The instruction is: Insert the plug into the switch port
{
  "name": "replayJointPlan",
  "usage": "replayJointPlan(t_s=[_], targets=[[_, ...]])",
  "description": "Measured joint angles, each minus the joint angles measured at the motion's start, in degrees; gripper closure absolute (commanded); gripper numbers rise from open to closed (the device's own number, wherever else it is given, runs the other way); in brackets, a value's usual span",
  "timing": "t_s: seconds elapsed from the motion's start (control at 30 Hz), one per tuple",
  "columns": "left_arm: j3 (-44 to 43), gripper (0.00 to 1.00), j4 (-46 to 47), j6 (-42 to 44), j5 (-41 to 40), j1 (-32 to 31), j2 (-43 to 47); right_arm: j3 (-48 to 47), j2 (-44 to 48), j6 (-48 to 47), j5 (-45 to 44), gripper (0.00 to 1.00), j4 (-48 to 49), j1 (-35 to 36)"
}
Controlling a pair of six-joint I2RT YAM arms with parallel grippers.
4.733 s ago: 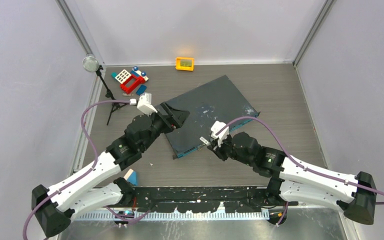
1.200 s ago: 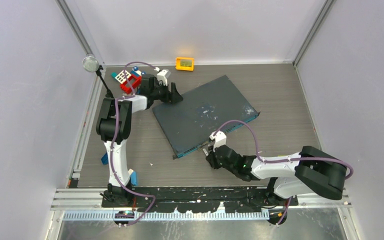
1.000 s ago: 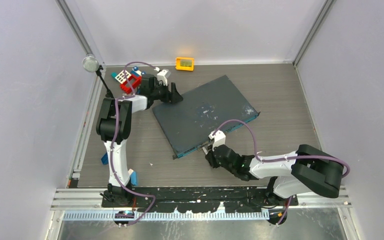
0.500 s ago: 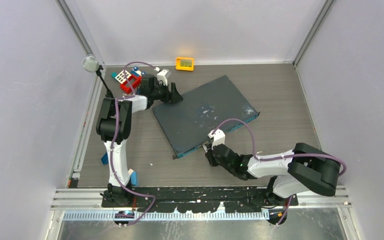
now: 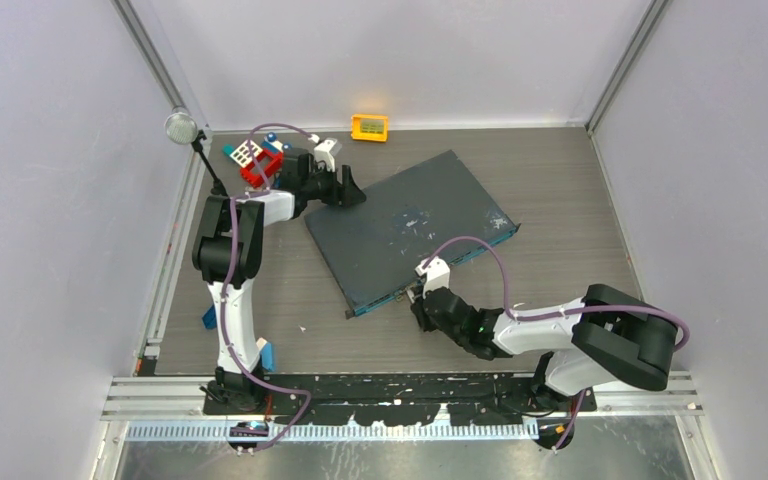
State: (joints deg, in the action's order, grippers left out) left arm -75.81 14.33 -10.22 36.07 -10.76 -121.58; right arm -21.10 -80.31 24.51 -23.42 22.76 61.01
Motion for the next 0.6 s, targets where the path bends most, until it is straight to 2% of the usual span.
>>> replayJointPlan(t_s=[0.27, 0.6], targets=[[0.00, 0.32, -0.02, 0.02, 0.02, 0.00, -0.02, 0.04, -0.39, 0.57, -0.35, 1.00, 0.74, 0.00], [0.00, 0.32, 0.00, 0.11, 0.04, 0.00, -0.02, 2.03, -1.90, 0.66, -1.09, 0.99, 7.08, 0.13]])
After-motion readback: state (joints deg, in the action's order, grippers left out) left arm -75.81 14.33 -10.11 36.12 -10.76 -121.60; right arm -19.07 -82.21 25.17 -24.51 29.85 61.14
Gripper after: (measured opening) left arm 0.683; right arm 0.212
